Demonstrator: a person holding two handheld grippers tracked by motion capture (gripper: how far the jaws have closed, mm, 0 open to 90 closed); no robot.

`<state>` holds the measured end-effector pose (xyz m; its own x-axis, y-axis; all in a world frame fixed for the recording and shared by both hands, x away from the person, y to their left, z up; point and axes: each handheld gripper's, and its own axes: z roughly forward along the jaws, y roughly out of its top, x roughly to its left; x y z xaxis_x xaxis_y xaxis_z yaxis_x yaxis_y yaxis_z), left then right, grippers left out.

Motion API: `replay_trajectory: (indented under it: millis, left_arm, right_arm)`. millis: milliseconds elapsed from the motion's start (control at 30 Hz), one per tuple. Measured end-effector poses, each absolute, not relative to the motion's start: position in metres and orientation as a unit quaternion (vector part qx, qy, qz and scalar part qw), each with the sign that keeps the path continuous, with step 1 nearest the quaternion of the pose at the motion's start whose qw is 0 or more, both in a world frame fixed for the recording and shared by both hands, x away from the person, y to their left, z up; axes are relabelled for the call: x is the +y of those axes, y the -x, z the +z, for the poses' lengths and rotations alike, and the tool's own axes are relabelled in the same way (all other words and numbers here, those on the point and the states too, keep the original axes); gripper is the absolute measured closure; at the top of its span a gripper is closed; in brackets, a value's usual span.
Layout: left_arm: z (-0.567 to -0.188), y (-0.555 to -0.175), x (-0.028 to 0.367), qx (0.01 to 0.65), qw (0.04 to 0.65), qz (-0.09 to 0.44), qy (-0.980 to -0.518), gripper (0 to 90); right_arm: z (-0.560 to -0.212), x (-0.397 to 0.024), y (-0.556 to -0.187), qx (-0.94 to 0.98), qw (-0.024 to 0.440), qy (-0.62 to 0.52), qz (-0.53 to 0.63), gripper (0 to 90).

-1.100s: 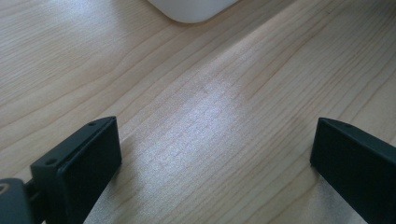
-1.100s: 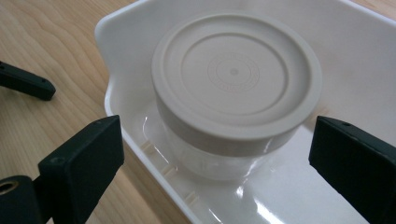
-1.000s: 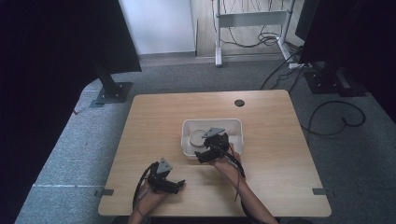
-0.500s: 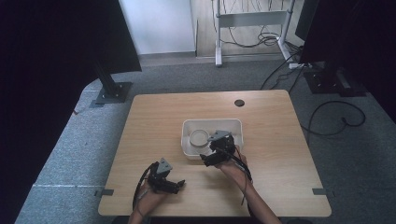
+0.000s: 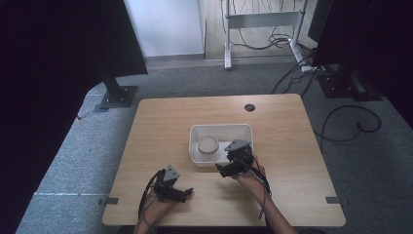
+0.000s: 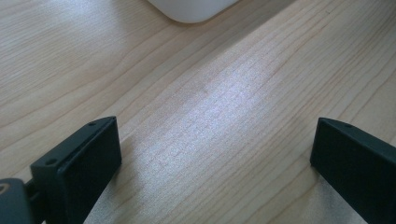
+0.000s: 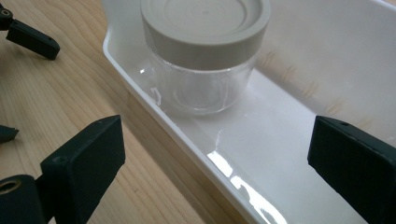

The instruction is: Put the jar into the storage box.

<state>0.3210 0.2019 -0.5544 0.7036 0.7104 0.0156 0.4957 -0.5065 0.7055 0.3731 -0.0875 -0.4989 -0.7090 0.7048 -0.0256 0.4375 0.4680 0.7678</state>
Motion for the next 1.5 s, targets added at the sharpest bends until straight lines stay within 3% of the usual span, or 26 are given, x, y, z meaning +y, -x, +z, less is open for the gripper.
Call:
replay_trajectory:
  millis: [1500]
  left_arm:
    - [-0.554,-0.321,0.202,0.352,0.348,0.153,-0.855,1.7]
  right_arm:
    - [-0.509,-0.138,-0.335,0.834,0.188,-0.34,0.391,4.2]
